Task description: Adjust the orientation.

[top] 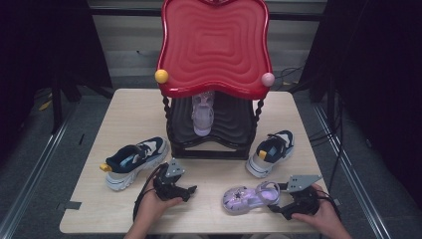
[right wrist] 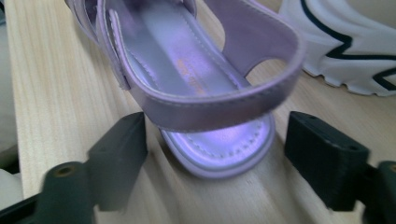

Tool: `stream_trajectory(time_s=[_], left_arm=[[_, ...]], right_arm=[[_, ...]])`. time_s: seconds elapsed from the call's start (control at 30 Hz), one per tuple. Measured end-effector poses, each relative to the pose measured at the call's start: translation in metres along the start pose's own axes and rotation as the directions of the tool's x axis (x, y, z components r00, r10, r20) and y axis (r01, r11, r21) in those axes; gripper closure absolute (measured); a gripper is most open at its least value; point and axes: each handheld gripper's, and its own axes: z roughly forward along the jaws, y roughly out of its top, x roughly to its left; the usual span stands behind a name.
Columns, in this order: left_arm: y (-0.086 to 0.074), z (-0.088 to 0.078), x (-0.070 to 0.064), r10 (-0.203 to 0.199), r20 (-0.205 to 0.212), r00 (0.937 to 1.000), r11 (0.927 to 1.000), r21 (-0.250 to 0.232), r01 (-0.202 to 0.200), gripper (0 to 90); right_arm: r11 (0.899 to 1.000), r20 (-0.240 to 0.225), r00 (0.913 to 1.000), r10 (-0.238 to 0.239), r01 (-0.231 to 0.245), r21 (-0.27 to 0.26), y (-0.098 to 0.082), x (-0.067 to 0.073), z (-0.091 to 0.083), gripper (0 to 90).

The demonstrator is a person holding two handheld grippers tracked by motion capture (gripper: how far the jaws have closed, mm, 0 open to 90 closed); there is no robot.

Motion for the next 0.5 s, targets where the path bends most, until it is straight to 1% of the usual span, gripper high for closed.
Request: stream_trajectory(time_s=[0.07, 0.23, 0.33, 0.43, 0.5], left_arm=[[0.0001, 0.0, 0.0001, 0.001, 0.0, 1.0, 1.0, 0.001, -0.001, 14.4], [0.0001, 0.0002, 0.0004, 0.002, 0.0, 1.0, 1.0, -0.001, -0.002, 14.4], [0.0001, 0.0002, 0.0005, 0.002, 0.0, 1.0, 1.0, -0.001, -0.002, 14.4], [0.0003, 0.0002, 0.0006, 0.003, -0.003, 1.0, 1.0, -0.001, -0.003, 14.4], [0.0003, 0.0002, 0.0006, 0.003, -0.003, 1.0, 1.0, -0.001, -0.003, 14.4]], right_arm=[[1.0, -0.009, 0.9999, -0.009, 0.009, -0.009, 0.0014, 0.0009, 0.0015, 27.4], [1.0, -0.004, 1.0, 0.003, -0.003, -0.011, 0.0015, 0.0014, 0.0023, 28.2], [1.0, 0.003, 0.9999, 0.009, -0.009, -0.001, 0.0025, 0.0029, 0.0021, 28.5], [1.0, 0.016, 0.9998, 0.007, -0.007, 0.004, 0.0036, 0.0044, 0.0021, 28.7], [1.0, 0.019, 0.9997, 0.015, -0.015, 0.004, 0.0038, 0.0047, 0.0024, 28.8]])
